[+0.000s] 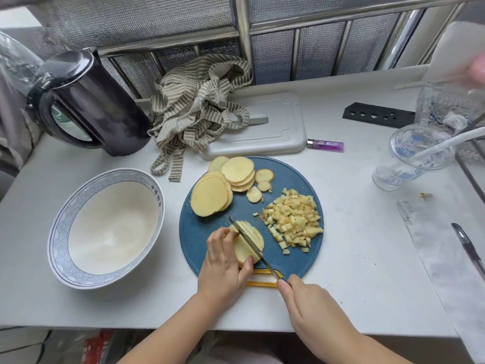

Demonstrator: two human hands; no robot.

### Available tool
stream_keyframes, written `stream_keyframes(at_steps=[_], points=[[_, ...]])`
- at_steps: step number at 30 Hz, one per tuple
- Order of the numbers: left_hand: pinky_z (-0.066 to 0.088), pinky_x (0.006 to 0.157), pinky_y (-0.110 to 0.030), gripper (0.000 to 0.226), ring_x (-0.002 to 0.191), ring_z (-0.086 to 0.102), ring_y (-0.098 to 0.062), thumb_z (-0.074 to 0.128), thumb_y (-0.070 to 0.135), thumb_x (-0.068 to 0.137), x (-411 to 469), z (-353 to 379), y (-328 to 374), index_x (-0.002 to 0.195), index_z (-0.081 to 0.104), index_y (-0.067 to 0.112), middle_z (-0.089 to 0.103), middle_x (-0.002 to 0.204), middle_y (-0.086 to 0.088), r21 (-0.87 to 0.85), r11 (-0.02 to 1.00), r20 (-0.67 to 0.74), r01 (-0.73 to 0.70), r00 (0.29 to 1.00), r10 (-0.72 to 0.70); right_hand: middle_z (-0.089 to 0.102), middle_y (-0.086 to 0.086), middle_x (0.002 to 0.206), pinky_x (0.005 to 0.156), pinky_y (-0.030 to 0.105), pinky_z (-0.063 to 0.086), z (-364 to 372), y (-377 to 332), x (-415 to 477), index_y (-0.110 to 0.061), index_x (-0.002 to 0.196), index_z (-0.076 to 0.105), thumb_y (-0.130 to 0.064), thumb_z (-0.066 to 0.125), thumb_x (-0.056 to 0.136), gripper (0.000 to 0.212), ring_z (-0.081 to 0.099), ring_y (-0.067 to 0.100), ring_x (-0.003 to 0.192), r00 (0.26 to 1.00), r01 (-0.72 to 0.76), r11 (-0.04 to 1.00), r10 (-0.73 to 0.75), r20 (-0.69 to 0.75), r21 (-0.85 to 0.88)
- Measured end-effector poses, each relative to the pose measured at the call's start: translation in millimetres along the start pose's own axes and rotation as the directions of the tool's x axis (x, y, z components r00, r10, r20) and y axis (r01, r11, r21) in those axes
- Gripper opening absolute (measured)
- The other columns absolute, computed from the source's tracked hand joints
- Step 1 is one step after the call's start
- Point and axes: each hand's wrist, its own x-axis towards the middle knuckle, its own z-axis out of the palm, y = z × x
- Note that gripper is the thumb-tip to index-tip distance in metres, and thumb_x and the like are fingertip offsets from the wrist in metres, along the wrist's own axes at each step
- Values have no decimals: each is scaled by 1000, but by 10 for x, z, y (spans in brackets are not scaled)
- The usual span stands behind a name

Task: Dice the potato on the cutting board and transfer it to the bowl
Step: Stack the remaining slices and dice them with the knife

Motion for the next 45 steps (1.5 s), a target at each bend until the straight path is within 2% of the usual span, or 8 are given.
stream_keyframes(at_steps=[3, 6, 10, 17, 21, 28, 38, 45], points=[[56, 80, -40, 58, 117, 38, -24, 47, 45, 81, 0, 10, -8, 125, 39, 9, 35, 126, -8, 3, 1000, 0, -6, 1000, 6, 38, -5, 66, 55, 31, 31, 7, -24, -5, -27, 83, 27, -67, -21, 70, 63, 41, 17, 61, 1000, 14, 997, -13, 14, -70], [55, 78, -38, 59, 116, 39, -24, 47, 46, 81, 2, 15, -14, 125, 39, 8, 35, 126, -8, 6, 1000, 1, -11, 1000, 11, 34, -6, 63, 47, 27, 27, 37, -48, 3, -28, 90, 26, -72, -42, 48, 92, 35, 15, 54, 999, 25, 991, -22, 25, -130], [54, 75, -35, 56, 115, 41, -23, 48, 44, 80, 1, 20, -16, 125, 40, 10, 34, 125, -7, -9, 1000, -1, -25, 1000, 25, 35, -8, 67, 54, 27, 30, 45, -67, 27, -25, 94, 31, -61, -11, 83, 57, 42, 16, 64, 999, -9, 998, 12, 50, -63], [55, 74, -35, 55, 115, 40, -24, 49, 42, 79, 16, 43, -34, 121, 42, 8, 35, 122, -8, -5, 999, -5, -52, 999, 52, 35, -8, 67, 59, 29, 32, -4, -29, 76, -24, 92, 32, -60, -9, 84, 55, 42, 17, 68, 998, -7, 998, 10, 56, -55], [54, 77, -35, 56, 115, 40, -24, 50, 42, 78, 15, 52, -37, 122, 42, 8, 34, 123, -8, -25, 998, -4, -54, 999, 54, 33, -8, 67, 52, 24, 28, -3, -33, 90, -23, 94, 30, -46, 15, 102, 29, 40, 18, 67, 997, -25, 997, 30, 72, -68], [54, 78, -36, 59, 117, 40, -25, 50, 42, 79, 4, 53, -48, 128, 40, 9, 33, 124, -6, -51, 998, 11, -38, 999, 39, 46, -2, 82, 61, 32, 33, 47, -106, 197, -21, 95, 33, -46, 15, 103, 32, 43, 23, 73, 999, -21, 992, 25, 29, -126], [55, 72, -33, 51, 114, 41, -21, 48, 47, 81, -13, 10, -3, 118, 41, 14, 35, 122, -5, -16, 1000, 1, -1, 1000, 1, 54, -7, 77, 68, 21, 38, -35, 84, 283, -27, 79, 49, -47, 20, 103, 43, 51, 7, 74, 997, -78, 969, 71, 39, 233], [44, 79, -25, 57, 116, 37, -11, 41, 49, 86, -38, -21, -7, 128, 47, 11, 30, 127, 5, -71, 993, -14, 94, 995, -95, 50, -6, 73, 67, 25, 37, -29, 87, 209, -22, 78, 49, -48, 20, 101, 45, 48, 8, 69, 999, -26, 964, 33, -22, 264]])
